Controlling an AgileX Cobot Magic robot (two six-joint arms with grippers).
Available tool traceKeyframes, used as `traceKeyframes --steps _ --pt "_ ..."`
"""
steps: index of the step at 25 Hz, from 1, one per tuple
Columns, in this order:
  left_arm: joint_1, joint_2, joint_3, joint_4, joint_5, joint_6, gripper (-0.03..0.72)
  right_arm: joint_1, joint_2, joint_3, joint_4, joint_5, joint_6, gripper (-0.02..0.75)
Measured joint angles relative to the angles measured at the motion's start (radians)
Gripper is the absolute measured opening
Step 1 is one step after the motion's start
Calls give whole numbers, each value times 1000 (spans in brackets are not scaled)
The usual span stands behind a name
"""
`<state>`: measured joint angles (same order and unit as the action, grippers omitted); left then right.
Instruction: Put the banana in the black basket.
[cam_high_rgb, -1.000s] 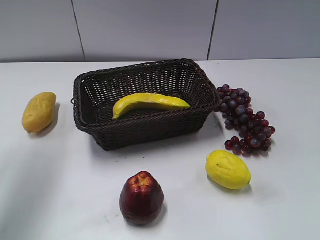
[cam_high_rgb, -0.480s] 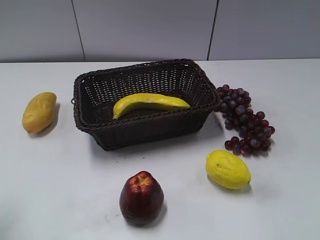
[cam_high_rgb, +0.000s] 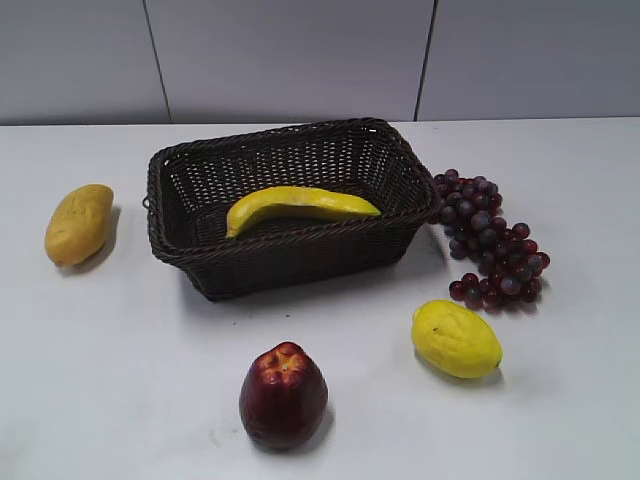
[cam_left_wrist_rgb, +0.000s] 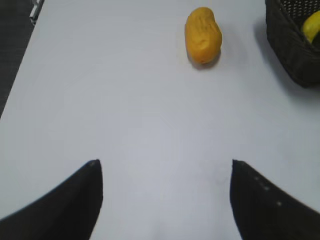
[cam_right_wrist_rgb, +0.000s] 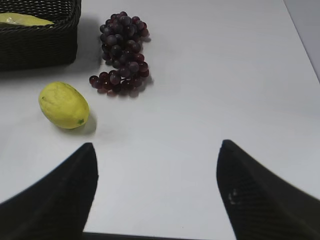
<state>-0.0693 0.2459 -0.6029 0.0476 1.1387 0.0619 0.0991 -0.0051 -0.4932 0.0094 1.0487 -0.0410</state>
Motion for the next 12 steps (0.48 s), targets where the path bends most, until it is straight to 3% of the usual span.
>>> traceKeyframes --steps 12 --pt "0 -72 50 -48 4 1 585 0 0 0 0 0 0 591"
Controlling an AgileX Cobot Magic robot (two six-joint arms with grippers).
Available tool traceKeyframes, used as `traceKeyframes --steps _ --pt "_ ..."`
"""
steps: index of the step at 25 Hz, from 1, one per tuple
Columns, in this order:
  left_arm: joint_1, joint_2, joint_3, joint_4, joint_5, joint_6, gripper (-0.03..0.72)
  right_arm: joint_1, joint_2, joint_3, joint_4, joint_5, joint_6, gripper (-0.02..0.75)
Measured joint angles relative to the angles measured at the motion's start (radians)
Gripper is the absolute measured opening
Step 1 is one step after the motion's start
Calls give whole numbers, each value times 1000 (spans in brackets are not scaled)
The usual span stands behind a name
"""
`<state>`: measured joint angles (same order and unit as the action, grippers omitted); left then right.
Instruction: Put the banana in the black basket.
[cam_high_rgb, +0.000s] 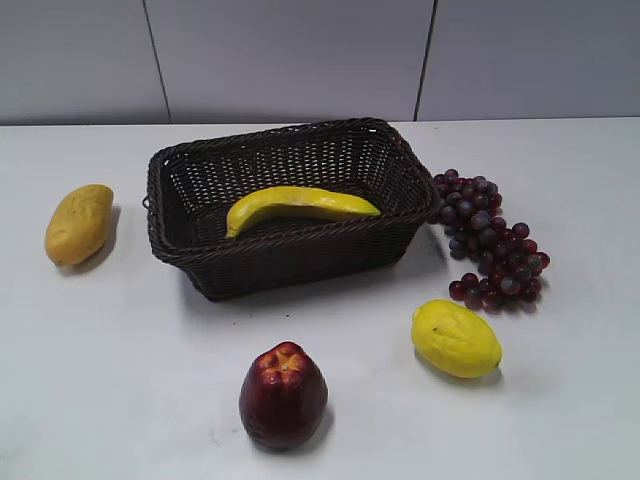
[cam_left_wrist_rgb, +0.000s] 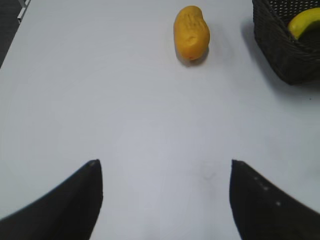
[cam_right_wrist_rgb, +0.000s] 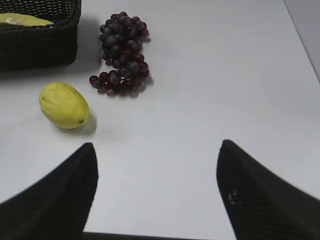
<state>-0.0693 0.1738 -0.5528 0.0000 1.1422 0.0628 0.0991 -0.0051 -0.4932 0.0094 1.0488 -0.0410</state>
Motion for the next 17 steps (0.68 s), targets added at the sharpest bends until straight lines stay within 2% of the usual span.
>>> traceKeyframes --steps 9,17 --pt "2 -24 5 -15 -8 0 578 0 0 0 0 0 0 591" --pt "6 -164 6 -18 -28 0 527 0 0 0 0 0 0 591"
